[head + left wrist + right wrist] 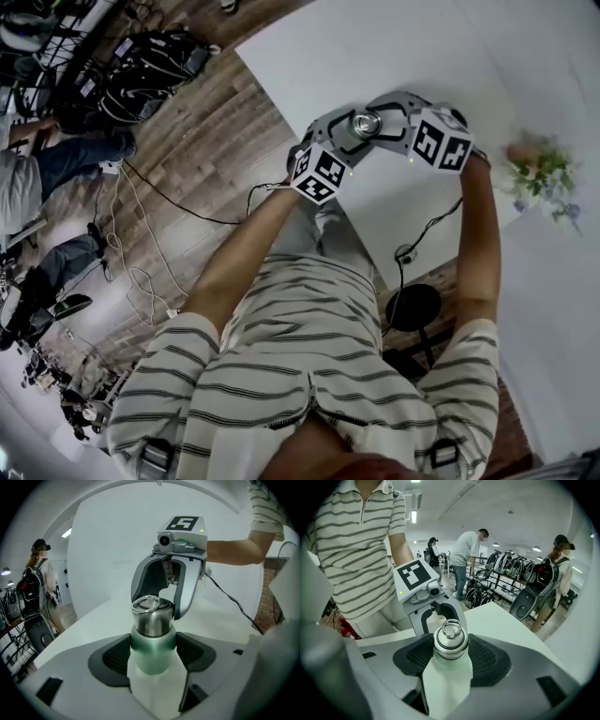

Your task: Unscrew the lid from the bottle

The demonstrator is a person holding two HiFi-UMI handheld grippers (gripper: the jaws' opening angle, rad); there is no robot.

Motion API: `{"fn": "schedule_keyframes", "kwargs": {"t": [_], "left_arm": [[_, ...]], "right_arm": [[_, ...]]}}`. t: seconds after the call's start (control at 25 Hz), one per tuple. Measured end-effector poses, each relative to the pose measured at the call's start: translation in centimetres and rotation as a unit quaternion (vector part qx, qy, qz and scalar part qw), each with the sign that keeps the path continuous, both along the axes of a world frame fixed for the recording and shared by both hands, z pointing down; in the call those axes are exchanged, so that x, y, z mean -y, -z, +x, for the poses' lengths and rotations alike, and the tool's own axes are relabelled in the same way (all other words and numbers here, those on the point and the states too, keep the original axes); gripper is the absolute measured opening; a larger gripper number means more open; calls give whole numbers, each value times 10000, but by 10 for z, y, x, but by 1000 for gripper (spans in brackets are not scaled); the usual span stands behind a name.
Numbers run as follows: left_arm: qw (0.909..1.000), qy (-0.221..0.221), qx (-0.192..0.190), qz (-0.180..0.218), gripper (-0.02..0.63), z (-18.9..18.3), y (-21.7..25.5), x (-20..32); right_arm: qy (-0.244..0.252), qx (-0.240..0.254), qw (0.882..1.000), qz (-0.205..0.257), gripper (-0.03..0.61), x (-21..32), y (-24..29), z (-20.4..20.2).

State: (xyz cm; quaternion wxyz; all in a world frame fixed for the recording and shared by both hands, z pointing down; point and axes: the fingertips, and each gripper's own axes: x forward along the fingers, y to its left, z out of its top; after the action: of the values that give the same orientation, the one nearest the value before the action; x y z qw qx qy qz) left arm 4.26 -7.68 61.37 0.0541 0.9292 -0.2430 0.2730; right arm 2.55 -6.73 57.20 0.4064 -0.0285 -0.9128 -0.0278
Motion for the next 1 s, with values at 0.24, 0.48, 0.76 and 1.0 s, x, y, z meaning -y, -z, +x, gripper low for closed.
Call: {"fn": "schedule_keyframes", "kwargs": {"t": [0.24,0.48,0.76,1.0], "left_arm": [[10000,-18,24,-32,307,-2,0,0],[10000,-1,30,-45,308,-3,2,-1],[10000,14,20,-39,308,-1,2,2],[10000,21,24,-48,308,-1,2,1]], "right_arm": [[-1389,540,9883,316,324,6,15,-6],[-3650,1323,9196,598,313,18,32,1],[-4938,1627,8520,616,302,19,24,-3],[-5479,1627,8176,692,253,22,19,0]]}}
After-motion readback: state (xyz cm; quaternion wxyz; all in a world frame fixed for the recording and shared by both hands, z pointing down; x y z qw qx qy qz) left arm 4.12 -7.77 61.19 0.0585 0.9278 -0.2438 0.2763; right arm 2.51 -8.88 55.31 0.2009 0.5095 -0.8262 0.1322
